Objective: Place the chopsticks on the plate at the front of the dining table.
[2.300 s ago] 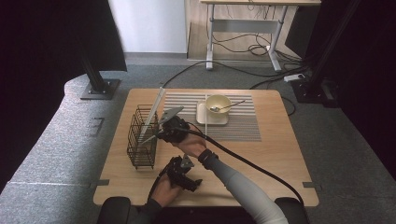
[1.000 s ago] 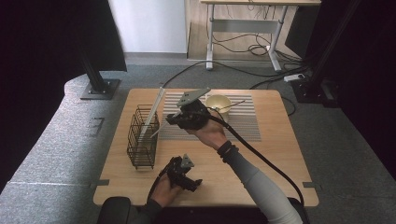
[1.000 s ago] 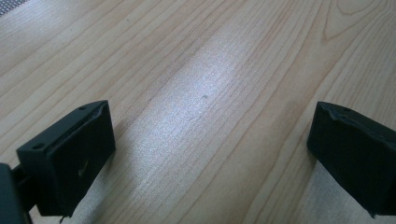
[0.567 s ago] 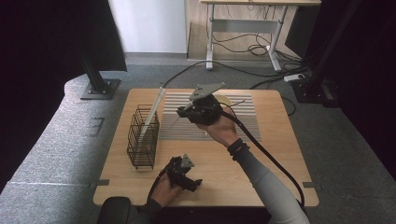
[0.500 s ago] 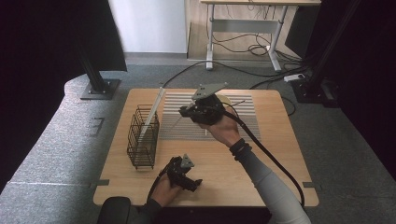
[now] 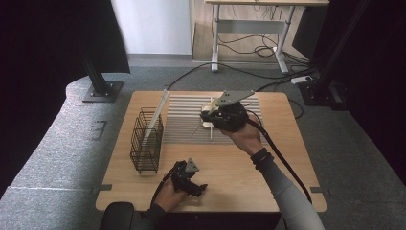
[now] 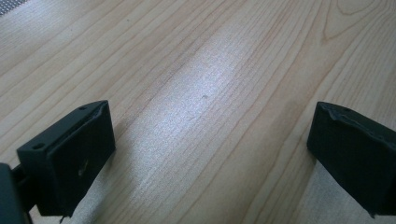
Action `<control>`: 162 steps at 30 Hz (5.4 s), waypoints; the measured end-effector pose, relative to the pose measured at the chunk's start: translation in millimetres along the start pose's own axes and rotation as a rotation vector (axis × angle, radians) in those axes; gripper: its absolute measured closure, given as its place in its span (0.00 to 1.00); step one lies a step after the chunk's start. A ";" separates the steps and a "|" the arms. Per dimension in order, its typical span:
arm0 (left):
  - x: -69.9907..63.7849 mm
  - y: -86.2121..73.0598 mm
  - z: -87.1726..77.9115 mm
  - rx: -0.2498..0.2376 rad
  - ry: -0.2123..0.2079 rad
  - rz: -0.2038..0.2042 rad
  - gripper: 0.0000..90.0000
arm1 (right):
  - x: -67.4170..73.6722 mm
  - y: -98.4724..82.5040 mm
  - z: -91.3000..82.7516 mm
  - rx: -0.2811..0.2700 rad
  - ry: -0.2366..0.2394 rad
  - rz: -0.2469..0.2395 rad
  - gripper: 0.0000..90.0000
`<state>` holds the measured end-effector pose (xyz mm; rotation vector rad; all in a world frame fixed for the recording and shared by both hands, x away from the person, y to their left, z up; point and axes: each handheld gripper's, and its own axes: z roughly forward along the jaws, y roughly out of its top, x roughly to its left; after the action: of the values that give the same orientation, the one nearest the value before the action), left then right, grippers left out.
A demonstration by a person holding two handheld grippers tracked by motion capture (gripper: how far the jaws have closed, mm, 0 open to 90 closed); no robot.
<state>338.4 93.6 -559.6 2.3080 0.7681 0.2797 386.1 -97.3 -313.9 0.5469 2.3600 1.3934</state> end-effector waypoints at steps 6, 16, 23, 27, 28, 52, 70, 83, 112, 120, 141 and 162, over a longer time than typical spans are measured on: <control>-0.1 -0.2 -0.2 -0.006 -0.003 -0.002 0.01 | -3.7 -15.2 -4.9 0.007 -0.013 0.009 0.92; 2.2 3.1 -7.9 -0.059 -0.017 0.009 0.05 | -1.0 -37.4 -6.5 0.011 -0.008 0.007 0.92; 10.6 8.3 -23.7 -0.138 -0.033 0.007 0.06 | 5.2 -52.7 -4.8 0.014 0.023 0.020 0.92; 14.1 10.9 -30.7 -0.161 -0.026 0.017 0.12 | 10.1 -60.7 -2.0 0.024 0.044 0.027 0.92; 14.5 11.5 -31.9 -0.166 -0.024 0.021 0.15 | 11.2 -62.6 -1.1 0.027 0.050 0.028 0.92; 4.4 16.6 -43.0 -0.240 0.018 0.140 0.93 | 29.6 -71.8 6.3 0.052 0.174 0.053 0.92; -4.5 17.1 -42.1 -0.220 0.010 0.157 0.95 | 5.0 -81.6 10.6 0.040 -0.052 0.127 0.38; -5.1 15.3 -47.4 -0.272 0.038 0.160 0.95 | -31.4 -114.9 6.9 0.052 -0.140 0.230 0.35; -4.0 15.2 -53.4 -0.297 0.058 0.148 0.95 | -64.2 -173.5 8.9 0.072 -0.216 0.322 0.29; -4.4 16.8 -54.2 -0.296 0.069 0.131 0.95 | -56.1 -178.6 -26.0 0.075 -0.221 0.302 0.15; 8.0 22.9 -58.4 -0.291 0.144 0.037 0.95 | -43.5 -243.6 -51.8 0.206 -0.271 0.322 0.00; 34.5 42.1 -50.3 -0.325 0.210 -0.091 0.95 | -46.4 -296.0 -25.4 0.376 -0.274 0.319 0.00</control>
<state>365.4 116.1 -494.4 1.9522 0.8589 0.5693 369.4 -270.4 -559.2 1.1808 2.3831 0.9069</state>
